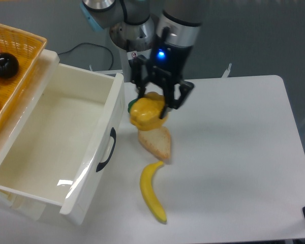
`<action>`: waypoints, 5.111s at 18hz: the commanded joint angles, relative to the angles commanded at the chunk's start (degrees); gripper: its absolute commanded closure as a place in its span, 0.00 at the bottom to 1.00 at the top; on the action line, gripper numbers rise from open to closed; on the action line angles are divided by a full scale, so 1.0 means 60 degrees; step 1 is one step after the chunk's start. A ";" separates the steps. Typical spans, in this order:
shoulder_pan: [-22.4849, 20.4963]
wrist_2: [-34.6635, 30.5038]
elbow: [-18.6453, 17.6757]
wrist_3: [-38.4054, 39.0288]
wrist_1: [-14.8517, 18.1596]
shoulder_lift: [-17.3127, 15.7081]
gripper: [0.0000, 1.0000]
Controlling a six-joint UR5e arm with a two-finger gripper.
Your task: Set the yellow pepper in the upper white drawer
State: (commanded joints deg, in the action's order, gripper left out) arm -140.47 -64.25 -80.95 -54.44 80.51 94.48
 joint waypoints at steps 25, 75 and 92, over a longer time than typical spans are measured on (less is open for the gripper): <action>0.2902 -0.0762 -0.0483 -0.1372 -0.1465 0.0937 0.64; 0.2830 -0.1011 -0.0630 -0.2690 -0.1670 0.1260 0.15; -0.0244 -0.0601 -0.0337 -0.2281 -0.2036 0.1098 0.00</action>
State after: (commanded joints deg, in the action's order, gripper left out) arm -141.93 -67.85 -82.97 -68.12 68.29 101.07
